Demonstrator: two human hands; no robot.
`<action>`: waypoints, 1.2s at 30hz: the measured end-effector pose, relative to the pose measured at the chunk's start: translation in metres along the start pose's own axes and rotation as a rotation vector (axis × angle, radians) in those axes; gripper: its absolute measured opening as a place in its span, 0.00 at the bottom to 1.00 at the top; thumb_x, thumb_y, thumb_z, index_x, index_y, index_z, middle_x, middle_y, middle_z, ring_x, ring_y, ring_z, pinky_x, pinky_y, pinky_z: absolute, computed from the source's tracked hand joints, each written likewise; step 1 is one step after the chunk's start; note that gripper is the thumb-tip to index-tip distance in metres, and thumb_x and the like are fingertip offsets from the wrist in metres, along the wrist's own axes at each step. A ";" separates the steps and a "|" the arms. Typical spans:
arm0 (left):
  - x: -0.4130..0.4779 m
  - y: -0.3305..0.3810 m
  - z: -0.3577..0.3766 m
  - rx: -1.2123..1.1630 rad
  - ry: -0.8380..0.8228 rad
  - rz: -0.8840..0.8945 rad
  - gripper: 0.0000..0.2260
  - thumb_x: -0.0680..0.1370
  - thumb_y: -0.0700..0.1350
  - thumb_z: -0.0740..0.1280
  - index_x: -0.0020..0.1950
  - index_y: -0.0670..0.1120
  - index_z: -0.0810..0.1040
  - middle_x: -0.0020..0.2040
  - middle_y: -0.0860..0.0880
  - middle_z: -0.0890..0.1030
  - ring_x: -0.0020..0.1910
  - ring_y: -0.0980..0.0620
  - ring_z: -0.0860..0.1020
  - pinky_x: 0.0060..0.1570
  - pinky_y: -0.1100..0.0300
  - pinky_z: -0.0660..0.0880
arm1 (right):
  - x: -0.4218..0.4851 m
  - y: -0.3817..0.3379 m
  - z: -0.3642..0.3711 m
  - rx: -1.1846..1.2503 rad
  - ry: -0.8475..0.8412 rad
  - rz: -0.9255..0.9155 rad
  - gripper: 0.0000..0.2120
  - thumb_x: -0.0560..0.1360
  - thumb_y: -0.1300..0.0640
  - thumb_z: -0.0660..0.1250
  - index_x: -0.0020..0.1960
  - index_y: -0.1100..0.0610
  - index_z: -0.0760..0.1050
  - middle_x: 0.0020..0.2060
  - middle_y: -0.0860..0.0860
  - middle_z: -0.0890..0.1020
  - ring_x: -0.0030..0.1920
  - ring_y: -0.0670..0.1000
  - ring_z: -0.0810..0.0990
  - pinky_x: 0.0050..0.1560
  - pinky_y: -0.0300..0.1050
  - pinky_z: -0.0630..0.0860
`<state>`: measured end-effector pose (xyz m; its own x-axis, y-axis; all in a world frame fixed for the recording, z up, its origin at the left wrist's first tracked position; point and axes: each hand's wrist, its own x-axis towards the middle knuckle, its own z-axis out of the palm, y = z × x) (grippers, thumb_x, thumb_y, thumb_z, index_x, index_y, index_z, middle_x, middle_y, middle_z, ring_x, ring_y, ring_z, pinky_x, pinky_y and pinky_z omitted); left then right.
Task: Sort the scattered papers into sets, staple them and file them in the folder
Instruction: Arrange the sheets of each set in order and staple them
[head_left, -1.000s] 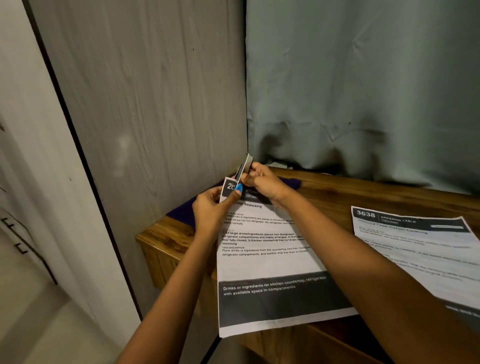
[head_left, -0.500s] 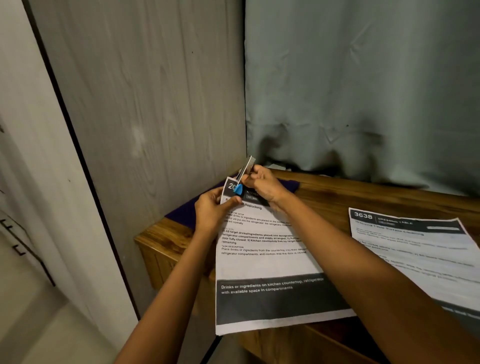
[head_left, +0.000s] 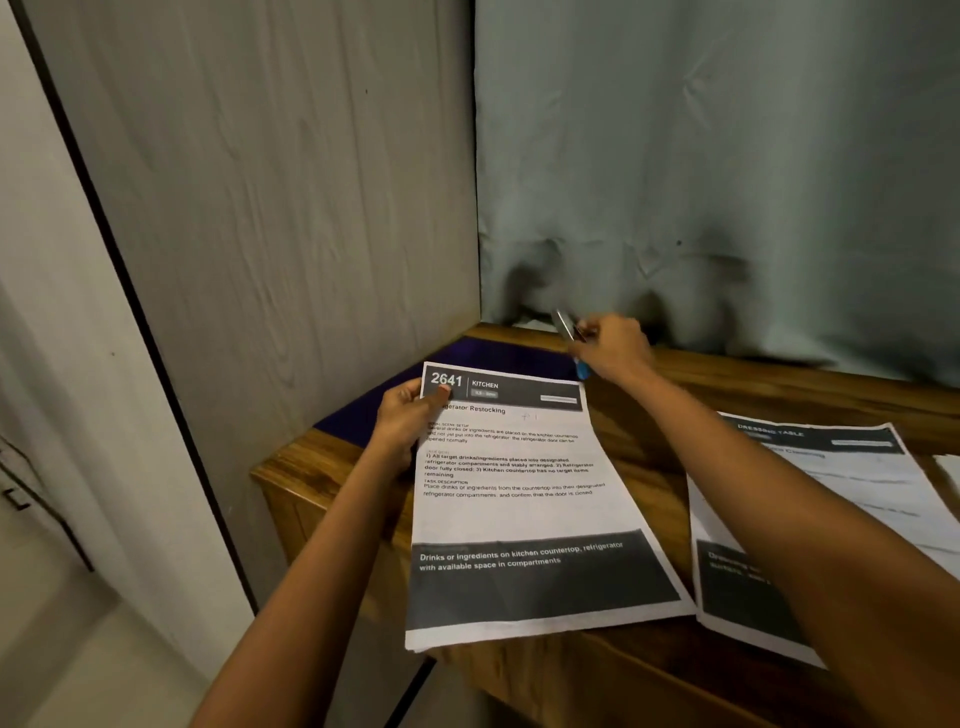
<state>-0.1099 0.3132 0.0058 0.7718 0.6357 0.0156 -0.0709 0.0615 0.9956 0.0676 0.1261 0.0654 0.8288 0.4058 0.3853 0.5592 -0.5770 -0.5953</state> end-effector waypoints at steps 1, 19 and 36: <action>0.001 -0.001 0.000 -0.007 0.012 -0.006 0.09 0.78 0.42 0.67 0.57 0.42 0.78 0.48 0.41 0.84 0.46 0.42 0.84 0.49 0.45 0.80 | 0.000 0.011 0.000 -0.139 -0.025 0.025 0.13 0.74 0.53 0.70 0.55 0.58 0.79 0.49 0.56 0.82 0.50 0.56 0.80 0.49 0.50 0.78; 0.009 0.005 -0.004 -0.036 0.043 -0.009 0.08 0.79 0.42 0.65 0.57 0.43 0.75 0.46 0.42 0.83 0.36 0.48 0.84 0.32 0.54 0.78 | -0.020 0.038 0.007 -0.389 -0.036 0.113 0.18 0.81 0.47 0.57 0.46 0.60 0.77 0.48 0.58 0.79 0.57 0.59 0.76 0.62 0.52 0.67; 0.004 0.044 -0.007 -0.144 0.126 -0.039 0.05 0.81 0.42 0.62 0.50 0.41 0.74 0.44 0.42 0.82 0.34 0.48 0.83 0.31 0.53 0.79 | -0.076 0.003 -0.026 0.910 -0.720 0.430 0.17 0.79 0.73 0.53 0.65 0.66 0.71 0.60 0.59 0.79 0.46 0.55 0.84 0.42 0.48 0.82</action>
<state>-0.1140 0.3239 0.0489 0.6910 0.7215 -0.0435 -0.1393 0.1921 0.9714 0.0065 0.0751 0.0523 0.5812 0.7687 -0.2669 -0.2110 -0.1744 -0.9618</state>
